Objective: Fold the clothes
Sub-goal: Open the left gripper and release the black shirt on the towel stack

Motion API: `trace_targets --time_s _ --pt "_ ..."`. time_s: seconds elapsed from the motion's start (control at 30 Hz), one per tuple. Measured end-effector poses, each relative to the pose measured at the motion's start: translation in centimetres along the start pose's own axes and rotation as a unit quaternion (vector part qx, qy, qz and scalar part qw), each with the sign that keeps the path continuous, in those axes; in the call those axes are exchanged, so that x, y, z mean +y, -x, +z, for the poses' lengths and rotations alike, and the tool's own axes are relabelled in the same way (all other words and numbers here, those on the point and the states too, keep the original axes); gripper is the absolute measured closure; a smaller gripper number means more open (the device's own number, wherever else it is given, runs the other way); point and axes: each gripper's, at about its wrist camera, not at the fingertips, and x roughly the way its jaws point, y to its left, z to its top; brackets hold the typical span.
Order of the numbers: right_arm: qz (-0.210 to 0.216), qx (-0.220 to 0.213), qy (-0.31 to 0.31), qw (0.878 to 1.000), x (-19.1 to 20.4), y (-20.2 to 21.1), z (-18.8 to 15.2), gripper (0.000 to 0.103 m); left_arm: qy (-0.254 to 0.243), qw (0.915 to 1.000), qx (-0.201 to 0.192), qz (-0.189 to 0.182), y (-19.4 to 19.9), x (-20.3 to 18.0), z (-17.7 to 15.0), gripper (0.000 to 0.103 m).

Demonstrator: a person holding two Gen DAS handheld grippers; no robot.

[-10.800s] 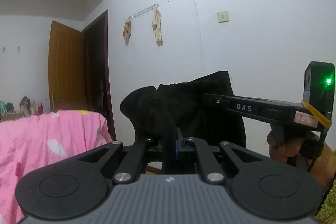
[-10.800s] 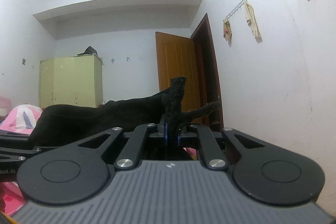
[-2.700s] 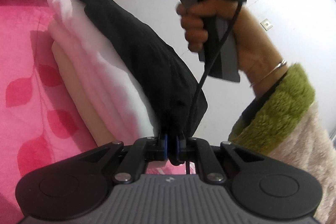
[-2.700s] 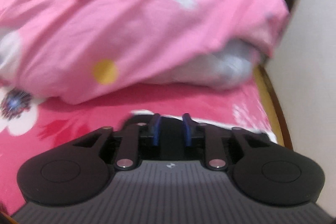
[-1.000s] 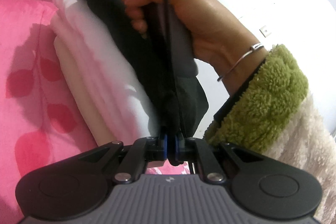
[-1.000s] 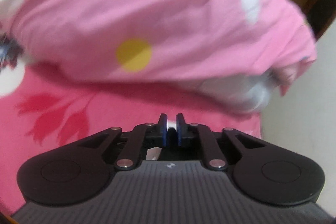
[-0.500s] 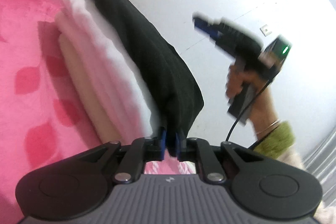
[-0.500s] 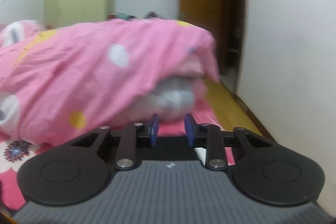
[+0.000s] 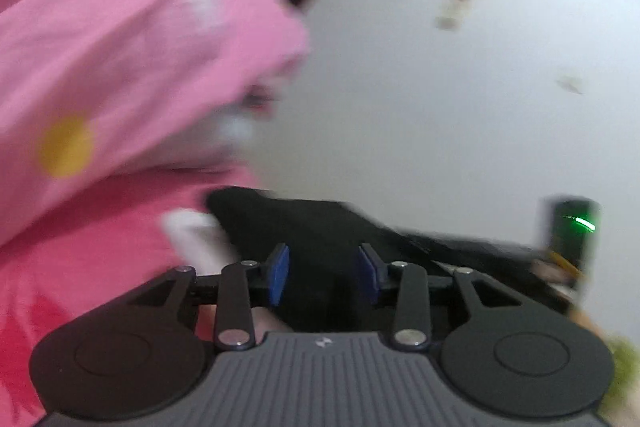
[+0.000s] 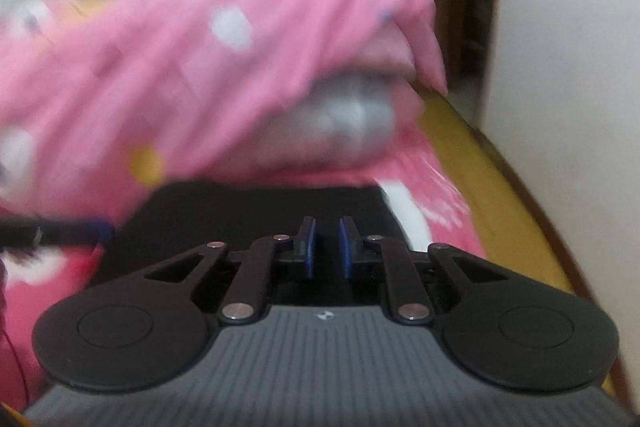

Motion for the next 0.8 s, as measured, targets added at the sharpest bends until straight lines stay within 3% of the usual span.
trace_targets --time_s 0.07,0.13,0.3,0.37,0.47,0.57,0.6,0.7,0.8 --pt "-0.035 0.016 -0.014 0.999 -0.7 -0.9 0.0 0.092 0.035 0.9994 0.008 0.001 -0.5 1.4 0.2 0.064" --pt "-0.047 0.005 -0.016 0.999 -0.5 -0.6 1.1 0.092 0.047 0.9989 -0.003 -0.006 0.4 1.8 0.3 0.061" --pt "-0.005 0.038 -0.017 0.999 1.3 -3.9 2.9 0.092 0.039 0.9992 -0.004 0.001 -0.2 1.6 0.7 0.059" --pt "0.013 0.053 -0.019 0.998 1.9 -5.3 3.6 0.093 0.036 0.9992 0.007 0.017 -2.3 1.4 0.7 0.058" --pt "-0.045 0.065 -0.057 0.995 1.0 -6.5 4.2 0.092 0.044 0.9985 0.005 0.031 -3.8 2.1 0.7 0.051" --pt "-0.138 0.034 -0.09 0.986 -1.0 -4.3 4.5 0.091 0.056 0.9976 -0.009 0.04 -3.7 2.6 0.9 0.05" --pt "-0.148 0.019 -0.097 0.984 -1.6 -2.9 4.2 0.091 0.053 0.9975 -0.015 0.044 -3.2 2.5 1.0 0.05" --pt "-0.109 -0.031 -0.105 0.988 -2.4 2.4 2.0 0.091 0.027 0.9977 -0.038 0.049 -0.6 1.5 0.9 0.051" --pt "-0.052 -0.079 -0.079 0.992 -1.4 7.9 -1.7 0.091 -0.043 0.9975 -0.041 0.04 1.3 -1.0 0.3 0.05"
